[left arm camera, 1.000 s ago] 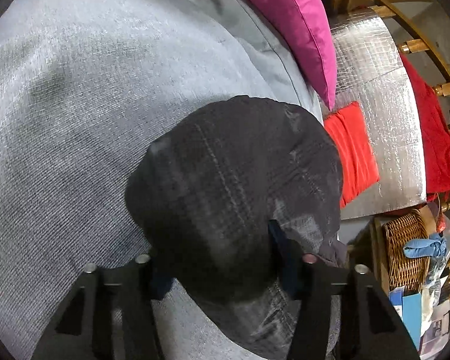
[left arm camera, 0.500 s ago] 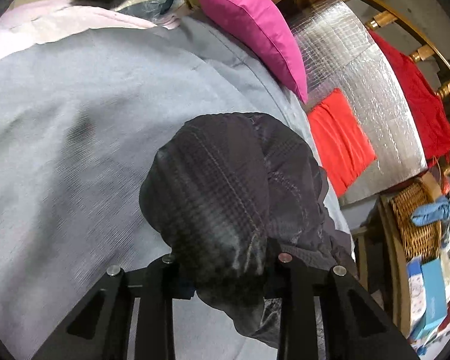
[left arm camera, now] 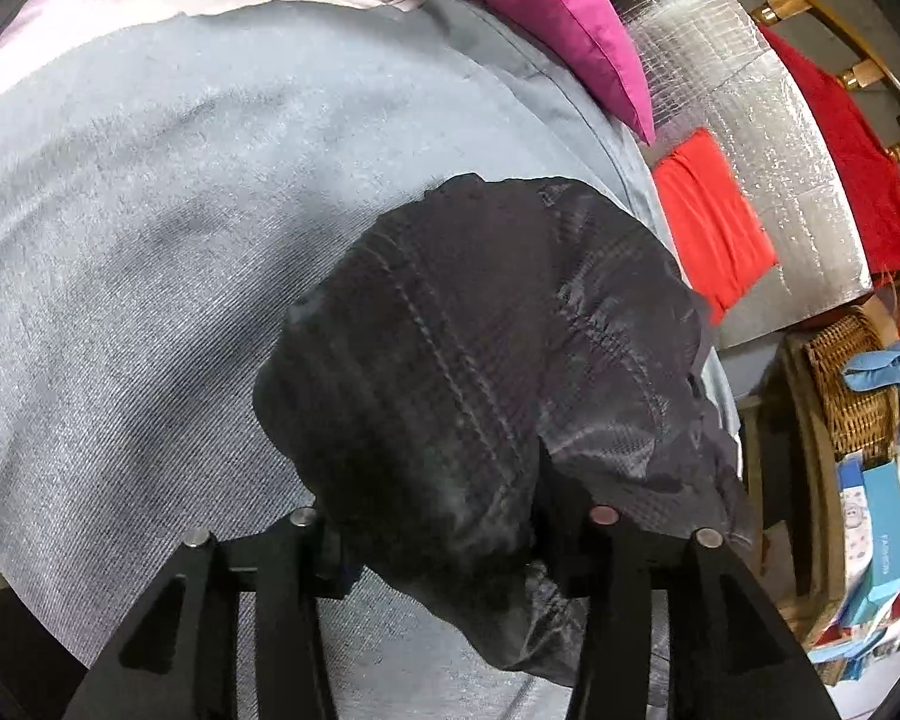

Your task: Fold large clothes

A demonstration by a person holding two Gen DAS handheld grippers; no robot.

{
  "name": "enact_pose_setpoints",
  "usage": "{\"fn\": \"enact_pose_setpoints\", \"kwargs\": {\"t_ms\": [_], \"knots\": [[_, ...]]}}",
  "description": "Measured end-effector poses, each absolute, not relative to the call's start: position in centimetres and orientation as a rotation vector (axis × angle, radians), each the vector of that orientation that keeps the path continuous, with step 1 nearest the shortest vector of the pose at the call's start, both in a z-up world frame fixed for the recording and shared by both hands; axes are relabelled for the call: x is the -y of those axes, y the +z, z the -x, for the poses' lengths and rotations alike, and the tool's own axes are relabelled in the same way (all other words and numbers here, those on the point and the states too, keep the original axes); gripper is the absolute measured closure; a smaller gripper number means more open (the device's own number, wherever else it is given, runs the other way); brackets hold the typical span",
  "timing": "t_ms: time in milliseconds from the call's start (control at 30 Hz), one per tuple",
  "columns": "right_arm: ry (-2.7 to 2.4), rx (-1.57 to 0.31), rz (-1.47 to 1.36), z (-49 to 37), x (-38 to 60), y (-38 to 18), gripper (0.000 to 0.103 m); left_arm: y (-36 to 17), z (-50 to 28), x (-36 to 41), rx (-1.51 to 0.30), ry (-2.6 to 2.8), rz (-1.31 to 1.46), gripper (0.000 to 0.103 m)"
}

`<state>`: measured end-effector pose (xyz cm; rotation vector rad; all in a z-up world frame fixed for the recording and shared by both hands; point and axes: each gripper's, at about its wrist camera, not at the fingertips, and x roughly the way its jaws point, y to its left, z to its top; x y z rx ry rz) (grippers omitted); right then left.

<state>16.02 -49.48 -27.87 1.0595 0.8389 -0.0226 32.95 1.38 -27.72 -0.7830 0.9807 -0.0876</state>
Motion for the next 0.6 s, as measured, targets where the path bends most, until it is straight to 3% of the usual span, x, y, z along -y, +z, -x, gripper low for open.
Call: {"fn": "enact_pose_setpoints", "kwargs": {"t_ms": [67,200,300,467,600], "knots": [[0.014,-0.853,-1.151,-14.9,50.9,-28.0,0.038,-27.3,-33.1,-1.6,-1.02,-0.104,0.768,0.044],[0.045,-0.808,-1.145,-11.8,53.3,-25.9,0.032,-26.1,-31.5,-3.6,-1.059,-0.139,0.717,0.037],[0.021,-0.693,-1.144,-8.5,56.0,-24.3,0.017,-24.2,-30.2,-5.4,-1.039,-0.14,0.63,0.036],[0.027,-0.683,-1.206,-9.3,58.7,-25.6,0.016,-20.4,-32.2,-6.8,-0.939,-0.087,0.472,0.028],[0.049,-0.762,-1.197,-13.4,57.8,-26.0,0.016,-20.1,-37.0,-5.9,-0.984,-0.16,0.514,0.023]]}}
